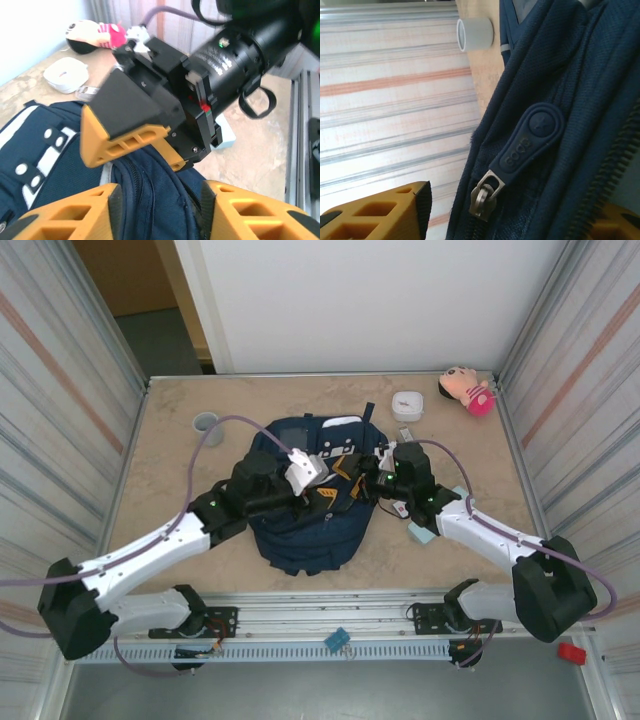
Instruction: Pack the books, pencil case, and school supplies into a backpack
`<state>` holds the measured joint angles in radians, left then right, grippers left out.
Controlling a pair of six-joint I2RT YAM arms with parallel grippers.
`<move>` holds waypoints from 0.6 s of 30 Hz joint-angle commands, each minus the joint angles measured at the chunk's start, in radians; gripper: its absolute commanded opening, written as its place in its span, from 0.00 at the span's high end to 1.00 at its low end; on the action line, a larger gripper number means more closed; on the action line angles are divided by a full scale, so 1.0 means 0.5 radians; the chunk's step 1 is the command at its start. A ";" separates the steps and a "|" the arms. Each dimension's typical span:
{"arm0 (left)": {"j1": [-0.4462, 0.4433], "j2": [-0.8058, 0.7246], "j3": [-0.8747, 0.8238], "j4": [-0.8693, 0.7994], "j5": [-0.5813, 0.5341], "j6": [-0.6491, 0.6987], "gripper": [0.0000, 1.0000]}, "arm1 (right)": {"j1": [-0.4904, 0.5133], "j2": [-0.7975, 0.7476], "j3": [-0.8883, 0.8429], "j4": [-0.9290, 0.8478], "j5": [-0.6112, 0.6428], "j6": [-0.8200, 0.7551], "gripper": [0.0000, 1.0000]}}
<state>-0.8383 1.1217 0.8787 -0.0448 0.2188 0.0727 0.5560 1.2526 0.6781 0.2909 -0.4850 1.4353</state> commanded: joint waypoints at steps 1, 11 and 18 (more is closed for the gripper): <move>-0.030 -0.127 0.092 -0.388 -0.377 -0.494 0.51 | 0.022 0.003 0.062 0.106 0.056 0.006 0.53; -0.472 -0.246 -0.025 -0.828 -0.775 -1.485 0.48 | 0.093 0.039 0.161 0.014 0.085 -0.057 0.60; -0.628 -0.064 0.050 -0.872 -0.950 -1.592 0.48 | 0.138 0.078 0.217 -0.030 0.081 -0.082 0.61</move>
<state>-1.1488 1.0634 0.8799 -0.4496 -0.1726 -0.6445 0.6086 1.2858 0.7326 0.2382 -0.4419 1.4281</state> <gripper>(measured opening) 0.524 0.393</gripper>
